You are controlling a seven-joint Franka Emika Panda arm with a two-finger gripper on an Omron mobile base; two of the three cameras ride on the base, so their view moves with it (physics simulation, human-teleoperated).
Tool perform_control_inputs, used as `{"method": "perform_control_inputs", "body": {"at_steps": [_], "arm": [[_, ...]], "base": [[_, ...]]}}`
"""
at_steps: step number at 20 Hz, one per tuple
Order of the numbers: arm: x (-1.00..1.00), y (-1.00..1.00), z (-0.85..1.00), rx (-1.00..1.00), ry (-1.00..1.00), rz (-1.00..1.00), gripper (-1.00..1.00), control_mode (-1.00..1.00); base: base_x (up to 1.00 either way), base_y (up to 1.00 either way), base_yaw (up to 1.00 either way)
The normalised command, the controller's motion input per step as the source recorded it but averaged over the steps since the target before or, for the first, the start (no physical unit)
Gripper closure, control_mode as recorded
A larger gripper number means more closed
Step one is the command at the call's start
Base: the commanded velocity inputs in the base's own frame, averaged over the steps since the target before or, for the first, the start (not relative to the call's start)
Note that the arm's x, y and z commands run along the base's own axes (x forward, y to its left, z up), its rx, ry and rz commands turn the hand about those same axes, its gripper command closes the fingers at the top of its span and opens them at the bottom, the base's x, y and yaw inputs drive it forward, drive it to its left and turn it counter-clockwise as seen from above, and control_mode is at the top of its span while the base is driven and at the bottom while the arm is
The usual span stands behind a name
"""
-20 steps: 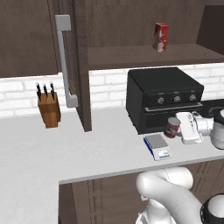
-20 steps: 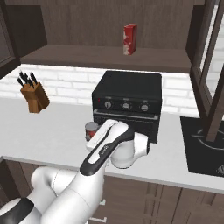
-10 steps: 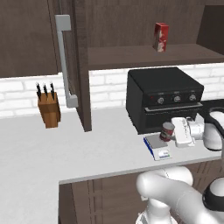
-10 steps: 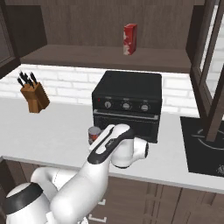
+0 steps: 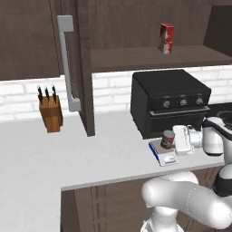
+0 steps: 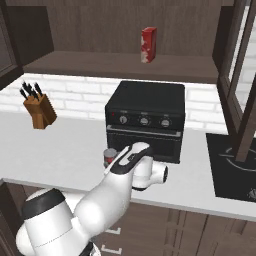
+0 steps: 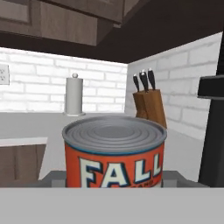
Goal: Pick the canned food and place it on the digital scale for weighing, and close the cabinet.
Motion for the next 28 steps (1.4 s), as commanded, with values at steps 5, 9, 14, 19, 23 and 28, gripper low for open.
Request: {"method": "perform_control_inputs", "body": {"at_steps": [5, 9, 14, 19, 23, 28], "arm": [[0.18, -0.19, -0.31, 0.0, 0.0, 0.0, 1.0, -1.0], [0.25, -0.1, -0.29, 0.0, 0.0, 0.0, 1.0, -1.0], [0.35, 0.0, -0.28, 0.0, 0.0, 0.0, 1.0, -1.0], [0.28, 0.0, -0.21, 0.0, 0.0, 0.0, 1.0, -1.0], [0.1, 0.0, -0.17, 0.0, 0.0, 0.0, 1.0, -1.0], [0.01, 0.0, -0.15, 0.0, 0.0, 0.0, 1.0, -1.0]], "base": [[0.0, 0.0, 0.0], [0.0, 0.0, 0.0], [0.0, 0.0, 0.0], [0.0, 0.0, 0.0], [0.0, 0.0, 0.0], [0.0, 0.0, 0.0]]}}
